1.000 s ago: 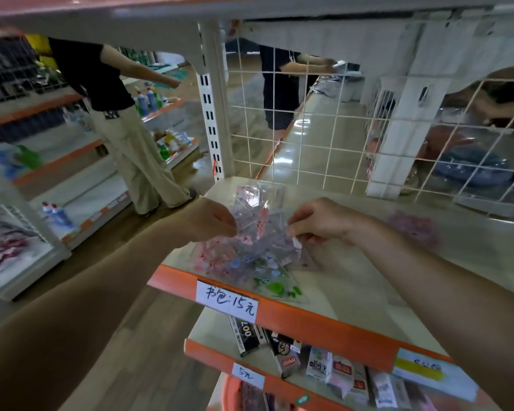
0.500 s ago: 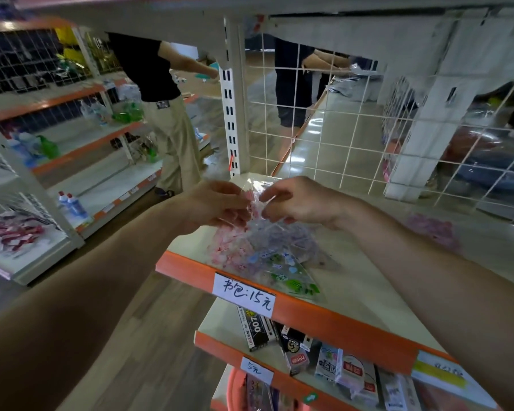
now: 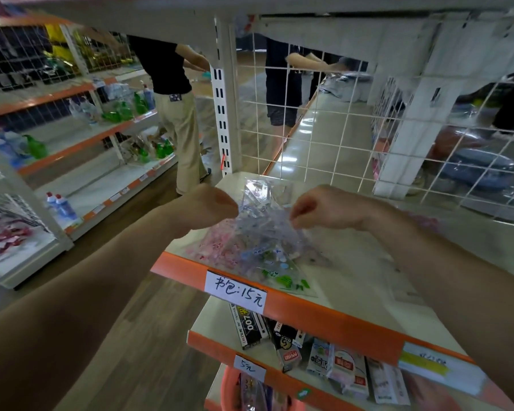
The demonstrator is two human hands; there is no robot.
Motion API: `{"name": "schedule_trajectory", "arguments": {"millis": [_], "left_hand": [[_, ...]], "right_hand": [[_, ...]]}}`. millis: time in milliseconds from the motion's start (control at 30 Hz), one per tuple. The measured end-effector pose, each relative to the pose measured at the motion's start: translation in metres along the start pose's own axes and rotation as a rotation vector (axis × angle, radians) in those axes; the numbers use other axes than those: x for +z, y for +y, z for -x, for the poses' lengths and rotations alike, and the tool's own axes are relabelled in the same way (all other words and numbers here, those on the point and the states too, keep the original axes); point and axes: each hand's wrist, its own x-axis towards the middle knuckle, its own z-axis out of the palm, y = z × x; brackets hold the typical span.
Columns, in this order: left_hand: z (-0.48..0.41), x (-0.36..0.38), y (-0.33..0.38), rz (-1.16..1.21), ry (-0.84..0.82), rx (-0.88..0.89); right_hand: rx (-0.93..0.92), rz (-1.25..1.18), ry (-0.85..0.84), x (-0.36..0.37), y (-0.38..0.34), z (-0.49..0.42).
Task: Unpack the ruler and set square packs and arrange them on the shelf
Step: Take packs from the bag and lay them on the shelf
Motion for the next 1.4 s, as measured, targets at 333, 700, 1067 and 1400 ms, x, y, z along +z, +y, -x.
{"name": "schedule_trajectory", "arguments": {"millis": [333, 700, 1067, 1400], "left_hand": [[0.002, 0.025, 0.018, 0.607, -0.122, 0.028], [-0.001, 0.007, -0.017, 0.68, 0.015, -0.096], [-0.008, 0.002, -0.024, 0.873, 0.052, -0.137], [-0.01, 0.035, 0.024, 1.089, -0.257, -0.045]], "right_hand": [[0.052, -0.555, 0.169, 0.007, -0.022, -0.01], [0.21, 0.224, 0.159, 0.04, -0.003, -0.023], [0.117, -0.734, 0.253, 0.0, 0.01, -0.009], [0.086, -0.907, 0.263, 0.003, -0.003, -0.005]]}}
